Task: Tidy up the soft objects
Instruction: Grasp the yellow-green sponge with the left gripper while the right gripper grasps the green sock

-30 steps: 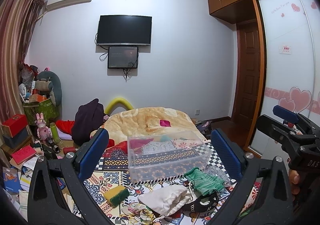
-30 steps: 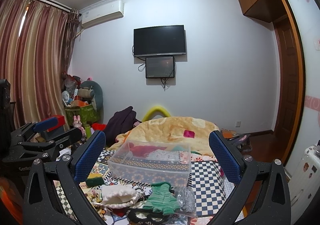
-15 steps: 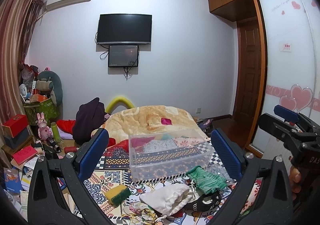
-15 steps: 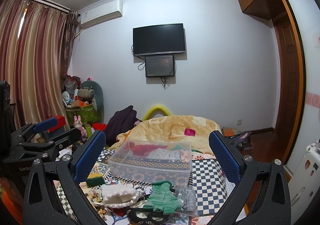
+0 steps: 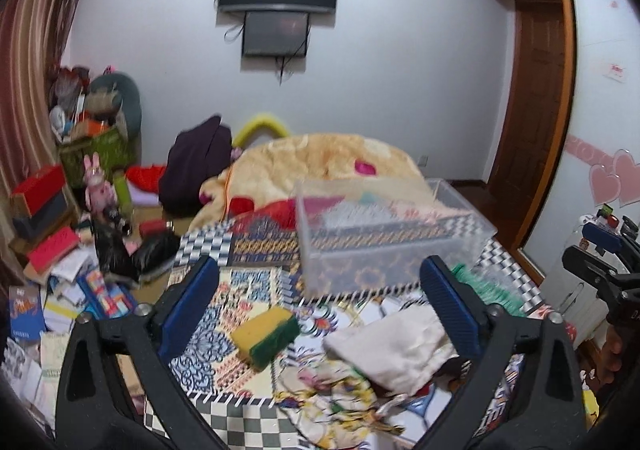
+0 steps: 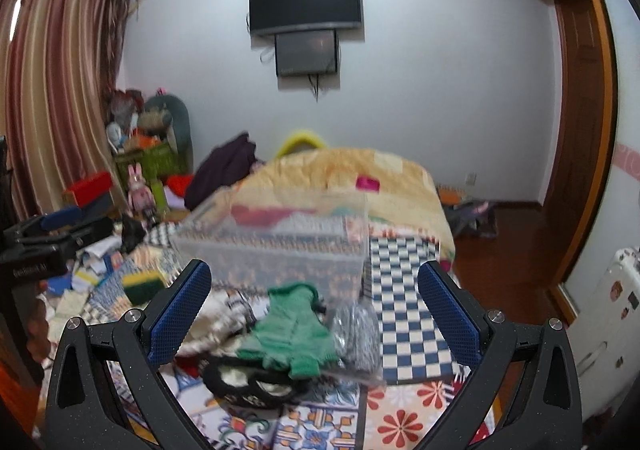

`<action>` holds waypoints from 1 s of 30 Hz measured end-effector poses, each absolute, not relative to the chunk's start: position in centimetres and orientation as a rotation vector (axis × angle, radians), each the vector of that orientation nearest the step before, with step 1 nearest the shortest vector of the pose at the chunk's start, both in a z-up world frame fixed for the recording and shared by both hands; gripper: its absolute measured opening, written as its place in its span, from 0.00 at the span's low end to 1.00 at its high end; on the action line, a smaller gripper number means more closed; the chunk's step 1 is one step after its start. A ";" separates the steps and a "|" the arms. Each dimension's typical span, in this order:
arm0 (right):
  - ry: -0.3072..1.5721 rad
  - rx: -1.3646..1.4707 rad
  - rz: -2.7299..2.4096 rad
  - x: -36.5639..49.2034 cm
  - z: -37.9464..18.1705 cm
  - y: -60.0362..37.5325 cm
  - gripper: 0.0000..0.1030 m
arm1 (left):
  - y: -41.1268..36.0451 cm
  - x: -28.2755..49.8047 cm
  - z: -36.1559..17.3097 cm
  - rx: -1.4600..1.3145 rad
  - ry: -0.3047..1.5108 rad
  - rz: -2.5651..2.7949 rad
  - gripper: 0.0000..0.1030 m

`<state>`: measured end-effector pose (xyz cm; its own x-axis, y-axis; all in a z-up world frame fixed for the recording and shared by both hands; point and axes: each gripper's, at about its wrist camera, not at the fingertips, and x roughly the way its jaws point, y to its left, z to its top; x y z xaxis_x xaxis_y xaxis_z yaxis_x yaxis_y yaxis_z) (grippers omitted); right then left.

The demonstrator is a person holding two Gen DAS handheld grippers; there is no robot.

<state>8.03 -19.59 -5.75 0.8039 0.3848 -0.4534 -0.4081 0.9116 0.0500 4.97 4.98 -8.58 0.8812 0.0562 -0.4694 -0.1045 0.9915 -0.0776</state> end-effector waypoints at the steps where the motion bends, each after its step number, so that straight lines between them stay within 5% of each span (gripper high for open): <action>1: 0.488 -0.051 0.428 8.1 -6.0 -19.6 1.00 | 5.3 5.3 -9.1 -0.104 0.505 0.086 0.87; 4: 0.529 -0.049 0.449 8.8 -6.8 -19.4 0.99 | 6.2 6.0 -10.9 -0.110 0.558 0.108 0.81; 13: 0.650 -0.034 0.529 10.8 -9.4 -18.6 0.75 | 9.7 8.1 -15.8 -0.151 0.690 0.168 0.72; 22: 0.740 -0.069 0.562 12.3 -11.1 -17.2 0.48 | 10.5 9.7 -18.2 -0.219 0.764 0.116 0.42; 26: 0.764 -0.085 0.571 12.5 -11.5 -16.8 0.24 | 9.5 9.5 -18.0 -0.184 0.761 0.102 0.32; 30: 0.758 -0.103 0.567 12.6 -11.6 -16.8 0.11 | 9.0 9.1 -17.5 -0.167 0.745 0.097 0.29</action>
<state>12.59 -16.81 -11.56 0.5853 0.4487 -0.6753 -0.5211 0.8463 0.1107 9.07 9.01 -17.52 0.7318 0.0280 -0.6810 -0.1467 0.9822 -0.1172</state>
